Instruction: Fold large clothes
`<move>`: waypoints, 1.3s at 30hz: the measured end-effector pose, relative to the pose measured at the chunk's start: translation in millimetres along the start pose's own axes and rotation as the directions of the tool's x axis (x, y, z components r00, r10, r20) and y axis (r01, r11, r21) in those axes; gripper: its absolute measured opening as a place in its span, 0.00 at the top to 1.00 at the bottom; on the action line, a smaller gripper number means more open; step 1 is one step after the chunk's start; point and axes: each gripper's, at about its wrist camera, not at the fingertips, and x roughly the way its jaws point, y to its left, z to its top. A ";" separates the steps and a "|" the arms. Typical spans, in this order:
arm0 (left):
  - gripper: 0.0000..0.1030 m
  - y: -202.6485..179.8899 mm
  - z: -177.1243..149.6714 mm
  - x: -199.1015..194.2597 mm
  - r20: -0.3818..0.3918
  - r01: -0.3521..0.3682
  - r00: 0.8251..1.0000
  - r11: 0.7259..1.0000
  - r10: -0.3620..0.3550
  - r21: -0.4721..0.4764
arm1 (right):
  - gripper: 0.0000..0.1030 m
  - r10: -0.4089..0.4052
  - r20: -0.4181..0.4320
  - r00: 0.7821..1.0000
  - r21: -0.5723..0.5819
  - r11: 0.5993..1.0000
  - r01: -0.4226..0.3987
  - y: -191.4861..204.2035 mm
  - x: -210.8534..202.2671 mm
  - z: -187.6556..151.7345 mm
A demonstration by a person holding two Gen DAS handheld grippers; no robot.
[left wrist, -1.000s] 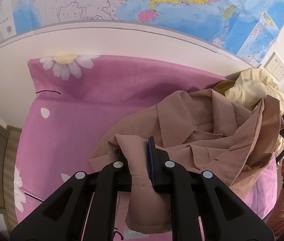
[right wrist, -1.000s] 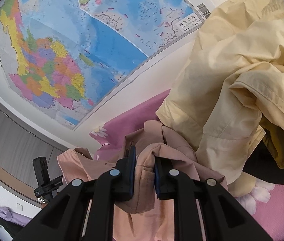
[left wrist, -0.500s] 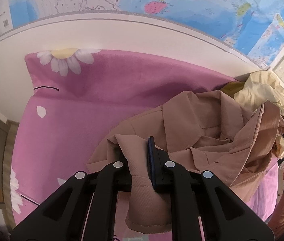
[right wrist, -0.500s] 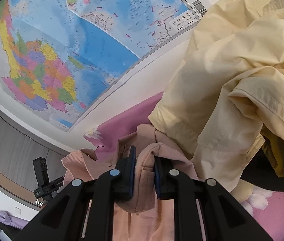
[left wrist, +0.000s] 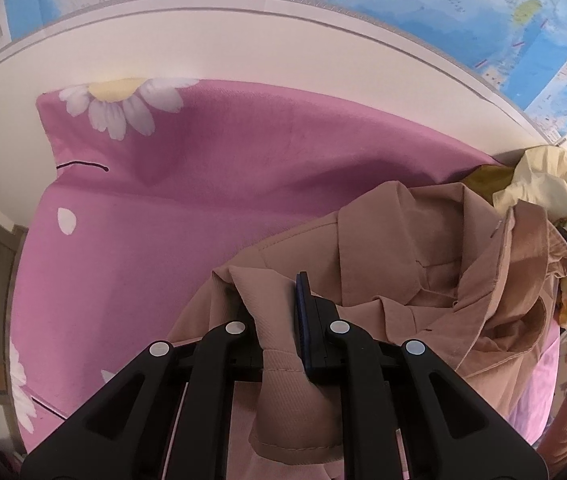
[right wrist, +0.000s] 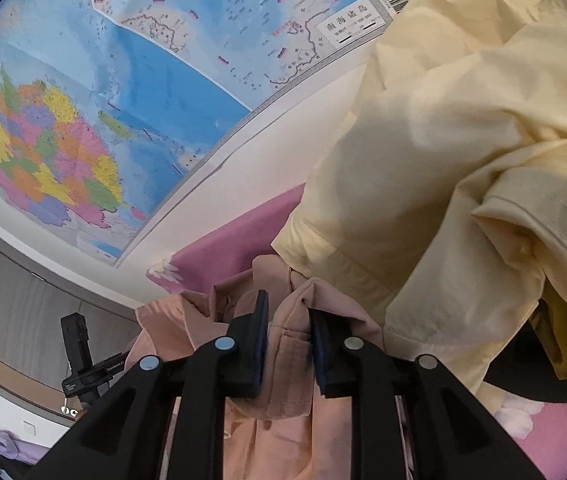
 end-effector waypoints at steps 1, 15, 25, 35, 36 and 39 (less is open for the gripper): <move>0.89 0.0 0.4 1.8 -0.003 0.000 1.000 1.000 0.000 -0.002 | 0.75 -0.003 0.000 1.000 -0.003 1.000 0.003 0.8 0.3 -0.3; 0.63 4.1 1.3 18.7 -0.045 0.026 0.999 0.999 -0.027 -0.024 | 0.35 -0.082 0.184 0.979 -0.227 0.966 0.123 55.5 -58.3 -32.4; 0.38 1.7 -3.9 10.0 -0.006 0.021 1.000 1.000 -0.021 -0.014 | 0.39 -0.183 -0.092 0.979 -0.609 0.788 0.090 112.8 37.8 -98.1; 0.17 -0.8 -28.6 -63.2 0.201 0.109 0.971 0.989 -0.127 0.098 | 0.95 -0.099 -0.014 0.995 -0.536 0.841 0.076 114.3 24.8 -60.2; 0.14 -3.7 -32.6 -70.8 0.227 0.119 0.963 0.985 -0.146 0.128 | 0.95 -0.102 -0.003 0.995 -0.531 0.843 0.084 115.9 26.9 -55.3; 0.12 -19.1 -41.1 -66.3 0.228 0.116 0.960 0.971 -0.164 0.210 | 0.95 -0.173 -0.005 0.985 -0.524 0.839 0.145 114.3 55.5 -49.0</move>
